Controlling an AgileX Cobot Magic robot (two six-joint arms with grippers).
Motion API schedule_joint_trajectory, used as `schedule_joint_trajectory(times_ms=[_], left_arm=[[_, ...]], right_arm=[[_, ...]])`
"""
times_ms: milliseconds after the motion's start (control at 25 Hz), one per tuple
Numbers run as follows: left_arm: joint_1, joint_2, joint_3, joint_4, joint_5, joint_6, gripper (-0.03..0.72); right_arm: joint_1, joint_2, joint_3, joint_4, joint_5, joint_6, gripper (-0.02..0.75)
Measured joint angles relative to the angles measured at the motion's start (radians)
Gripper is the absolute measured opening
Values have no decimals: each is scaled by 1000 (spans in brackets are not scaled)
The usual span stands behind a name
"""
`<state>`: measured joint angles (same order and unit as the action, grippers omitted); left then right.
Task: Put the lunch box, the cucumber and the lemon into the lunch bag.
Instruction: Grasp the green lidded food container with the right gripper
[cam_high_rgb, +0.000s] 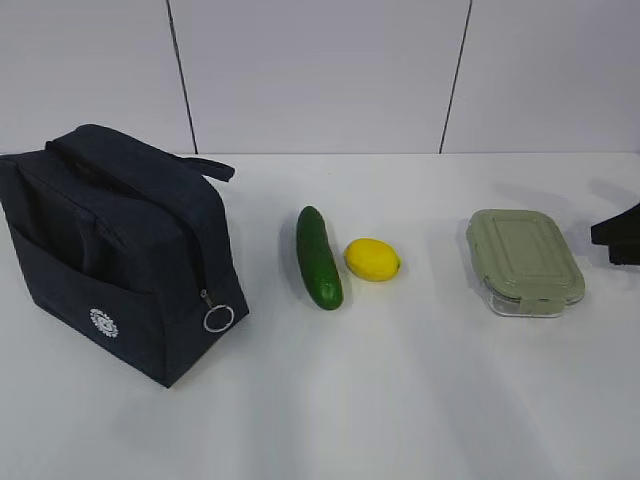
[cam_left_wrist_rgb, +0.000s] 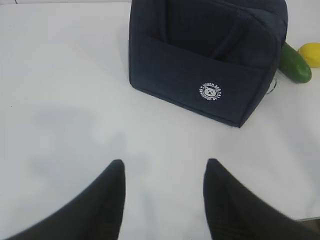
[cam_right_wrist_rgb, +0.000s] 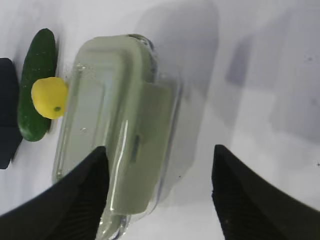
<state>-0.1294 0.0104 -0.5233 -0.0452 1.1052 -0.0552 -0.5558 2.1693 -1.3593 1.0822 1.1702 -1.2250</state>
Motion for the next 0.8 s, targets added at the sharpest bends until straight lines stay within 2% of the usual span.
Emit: schedule_joint_trajectory(times_ms=[80, 240, 320, 640, 800], left_arm=[[0, 0, 0, 0, 0, 0, 370], [0, 0, 0, 0, 0, 0, 370], [0, 0, 0, 0, 0, 0, 370], [-1, 0, 0, -2, 0, -1, 370], [-1, 0, 0, -2, 0, -1, 370]], right_arm=[[0, 35, -22, -6, 0, 26, 511], [0, 65, -25, -11, 0, 92, 620], [0, 65, -25, -4, 0, 108, 647], [13, 65, -26, 42, 0, 130, 650], [30, 65, -26, 101, 0, 137, 604]])
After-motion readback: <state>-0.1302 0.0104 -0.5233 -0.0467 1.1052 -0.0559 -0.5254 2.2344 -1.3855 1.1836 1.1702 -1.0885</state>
